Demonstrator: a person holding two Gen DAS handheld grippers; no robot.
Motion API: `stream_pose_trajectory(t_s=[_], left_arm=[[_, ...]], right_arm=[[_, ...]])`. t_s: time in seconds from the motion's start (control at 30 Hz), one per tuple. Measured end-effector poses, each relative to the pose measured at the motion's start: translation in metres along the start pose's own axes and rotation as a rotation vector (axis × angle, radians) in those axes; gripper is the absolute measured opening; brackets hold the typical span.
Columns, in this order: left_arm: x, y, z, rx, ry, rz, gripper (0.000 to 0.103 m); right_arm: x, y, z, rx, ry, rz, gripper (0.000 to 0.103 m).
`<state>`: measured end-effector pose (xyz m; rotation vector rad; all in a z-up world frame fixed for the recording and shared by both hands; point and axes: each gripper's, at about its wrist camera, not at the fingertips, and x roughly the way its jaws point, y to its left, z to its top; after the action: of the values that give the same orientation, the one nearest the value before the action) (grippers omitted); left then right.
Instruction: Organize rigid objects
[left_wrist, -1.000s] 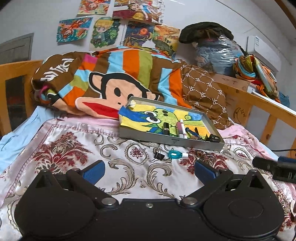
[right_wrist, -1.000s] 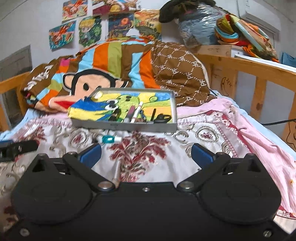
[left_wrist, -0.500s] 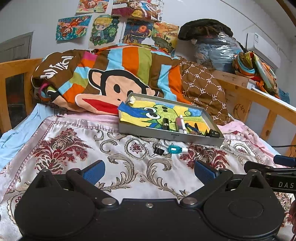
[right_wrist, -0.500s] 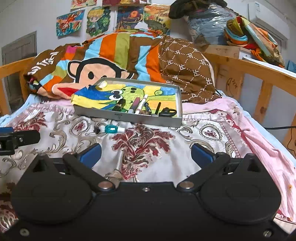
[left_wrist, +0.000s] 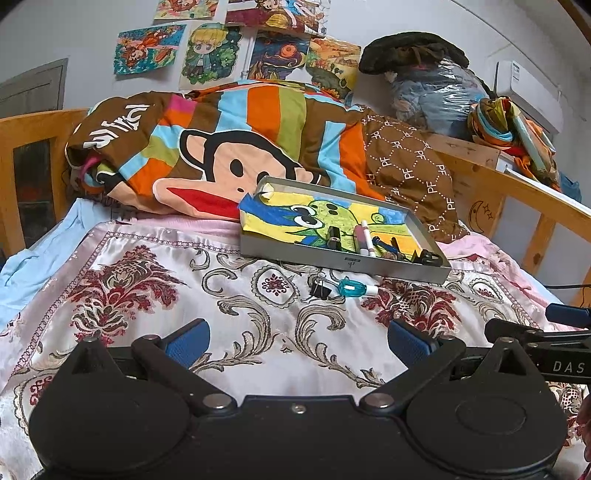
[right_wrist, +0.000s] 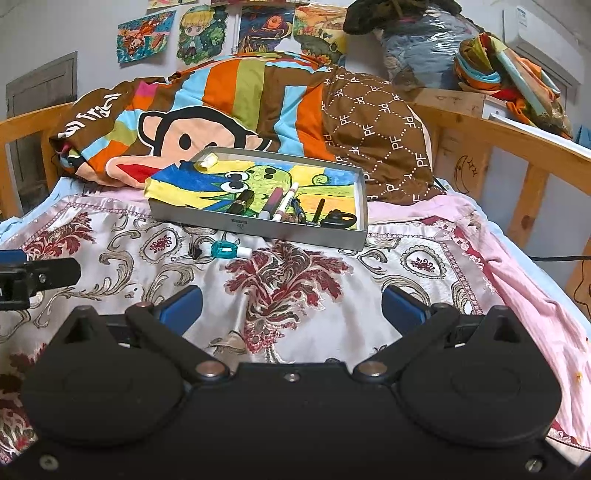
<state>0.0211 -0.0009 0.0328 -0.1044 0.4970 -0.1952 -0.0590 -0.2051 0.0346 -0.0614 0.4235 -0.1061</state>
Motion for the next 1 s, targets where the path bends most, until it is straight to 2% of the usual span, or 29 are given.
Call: stream_pose_trajectory(t_s=[1.0], left_arm=[[0.0017, 0.0, -0.0037, -0.009, 0.018, 0.01, 0.102]], right_arm=[[0.0059, 0.0, -0.0027, -0.008, 0.004, 0.003, 0.103]])
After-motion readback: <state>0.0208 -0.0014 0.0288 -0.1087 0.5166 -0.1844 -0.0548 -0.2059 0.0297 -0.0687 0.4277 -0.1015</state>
